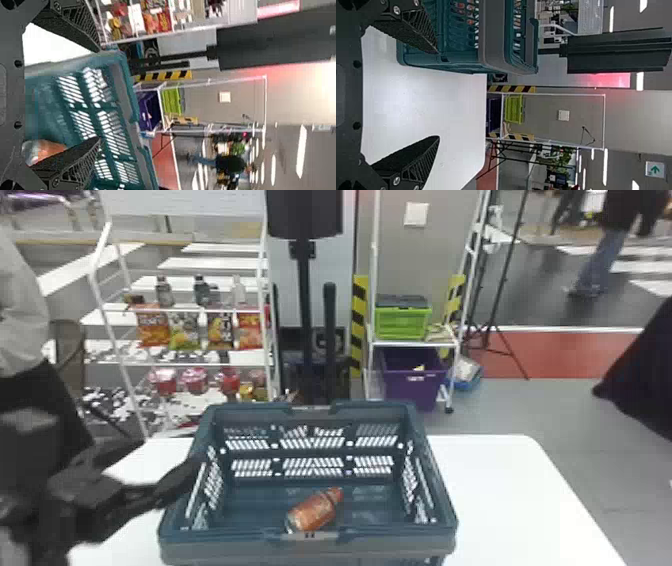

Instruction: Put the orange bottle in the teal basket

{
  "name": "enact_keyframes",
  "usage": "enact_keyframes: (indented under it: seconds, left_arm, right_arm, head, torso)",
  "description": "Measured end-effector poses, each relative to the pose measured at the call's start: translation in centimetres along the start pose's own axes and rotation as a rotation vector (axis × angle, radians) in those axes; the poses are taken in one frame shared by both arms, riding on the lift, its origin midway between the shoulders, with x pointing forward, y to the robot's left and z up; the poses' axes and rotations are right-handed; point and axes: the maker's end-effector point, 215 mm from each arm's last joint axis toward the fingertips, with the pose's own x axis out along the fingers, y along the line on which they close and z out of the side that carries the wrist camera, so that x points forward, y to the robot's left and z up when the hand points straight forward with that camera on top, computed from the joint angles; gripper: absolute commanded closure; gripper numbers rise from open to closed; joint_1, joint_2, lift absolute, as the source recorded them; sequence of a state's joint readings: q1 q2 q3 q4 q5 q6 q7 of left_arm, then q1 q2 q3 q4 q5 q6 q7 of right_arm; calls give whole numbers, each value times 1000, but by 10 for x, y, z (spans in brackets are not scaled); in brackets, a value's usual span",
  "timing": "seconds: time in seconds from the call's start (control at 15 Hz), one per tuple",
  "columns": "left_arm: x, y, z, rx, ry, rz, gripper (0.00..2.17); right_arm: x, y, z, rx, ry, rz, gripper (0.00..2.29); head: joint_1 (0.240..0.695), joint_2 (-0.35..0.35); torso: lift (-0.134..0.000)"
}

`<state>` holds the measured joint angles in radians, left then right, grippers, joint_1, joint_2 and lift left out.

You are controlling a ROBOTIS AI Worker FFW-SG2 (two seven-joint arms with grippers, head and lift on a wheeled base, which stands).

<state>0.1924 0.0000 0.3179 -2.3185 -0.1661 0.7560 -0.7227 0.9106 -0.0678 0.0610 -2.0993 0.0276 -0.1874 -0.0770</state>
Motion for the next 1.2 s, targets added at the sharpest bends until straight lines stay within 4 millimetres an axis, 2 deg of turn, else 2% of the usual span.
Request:
enact_keyframes:
  seconds: [0.13,0.33,0.47,0.67,0.87,1.0,1.13,1.2]
  left_arm:
    - [-39,-4,-23,19,-18,29,110]
    - [-81,-19,-45,31,-85,81,113]
    - [-96,-34,-60,28,-134,105,117]
    - [-107,-60,-81,27,-206,174,117]
    - [-113,-88,-106,-76,-234,322,117]
    - [-109,-110,-116,-155,-240,386,117]
    - [-99,-137,-130,-180,-218,365,117]
    - [-96,-143,-135,-179,-207,356,117]
  right_arm:
    - [1,1,7,1,-13,11,130]
    - [3,5,15,4,-32,31,130]
    - [5,7,21,8,-46,46,130]
    - [7,12,28,13,-62,73,130]
    - [7,16,33,14,-70,98,130]
    - [6,16,36,16,-76,109,130]
    - [4,15,38,15,-82,116,130]
    - [4,15,38,13,-82,118,130]
  head:
    - [499,0]
    - [499,0]
    - [499,0]
    - [499,0]
    - [499,0]
    - [499,0]
    - [499,0]
    - [499,0]
  torso:
    - [0]
    - [0]
    - [0]
    - [0]
    - [0]
    - [0]
    - [0]
    - [0]
